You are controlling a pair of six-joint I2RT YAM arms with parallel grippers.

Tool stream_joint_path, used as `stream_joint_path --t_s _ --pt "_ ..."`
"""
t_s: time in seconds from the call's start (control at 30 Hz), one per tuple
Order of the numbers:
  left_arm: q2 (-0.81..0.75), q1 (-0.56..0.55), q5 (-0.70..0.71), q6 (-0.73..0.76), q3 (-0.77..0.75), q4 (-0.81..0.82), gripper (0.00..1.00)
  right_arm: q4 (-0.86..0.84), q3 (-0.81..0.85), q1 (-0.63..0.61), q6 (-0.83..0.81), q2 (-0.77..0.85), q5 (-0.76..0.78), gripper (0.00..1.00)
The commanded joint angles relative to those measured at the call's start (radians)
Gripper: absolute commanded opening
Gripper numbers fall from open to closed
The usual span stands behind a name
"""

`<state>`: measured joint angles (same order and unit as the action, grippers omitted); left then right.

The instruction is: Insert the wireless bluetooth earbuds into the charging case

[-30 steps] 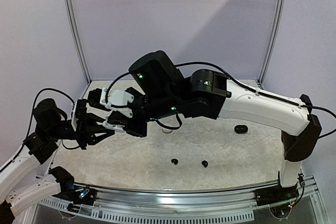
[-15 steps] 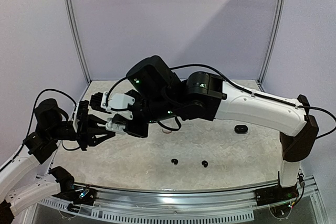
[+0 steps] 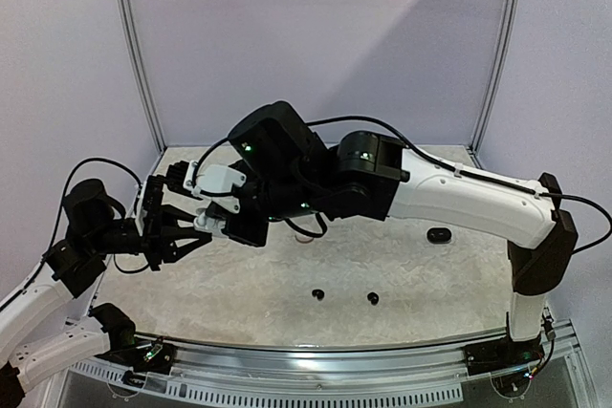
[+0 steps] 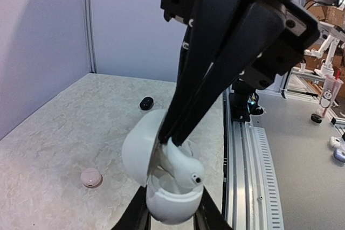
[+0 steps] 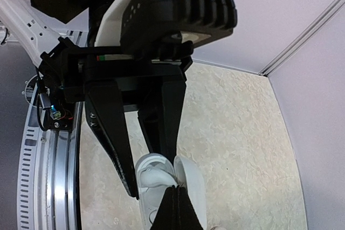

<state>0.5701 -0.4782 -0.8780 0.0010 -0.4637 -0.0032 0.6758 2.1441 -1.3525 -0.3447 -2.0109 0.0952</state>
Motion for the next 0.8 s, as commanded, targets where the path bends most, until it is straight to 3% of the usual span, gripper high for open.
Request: stream_joint_path --t_s 0.0,0.37,0.77 --pt "0.001 -0.018 0.038 -0.057 -0.014 0.073 0.00 0.021 0.013 0.000 0.041 -0.050 0.028 0.00" --pt "0.003 -0.019 0.055 -0.069 -0.010 0.085 0.00 0.033 0.013 0.000 0.070 -0.061 0.016 0.13" --pt "-0.002 -0.023 0.031 -0.032 -0.017 0.058 0.00 0.044 0.011 0.000 0.075 -0.078 -0.018 0.18"
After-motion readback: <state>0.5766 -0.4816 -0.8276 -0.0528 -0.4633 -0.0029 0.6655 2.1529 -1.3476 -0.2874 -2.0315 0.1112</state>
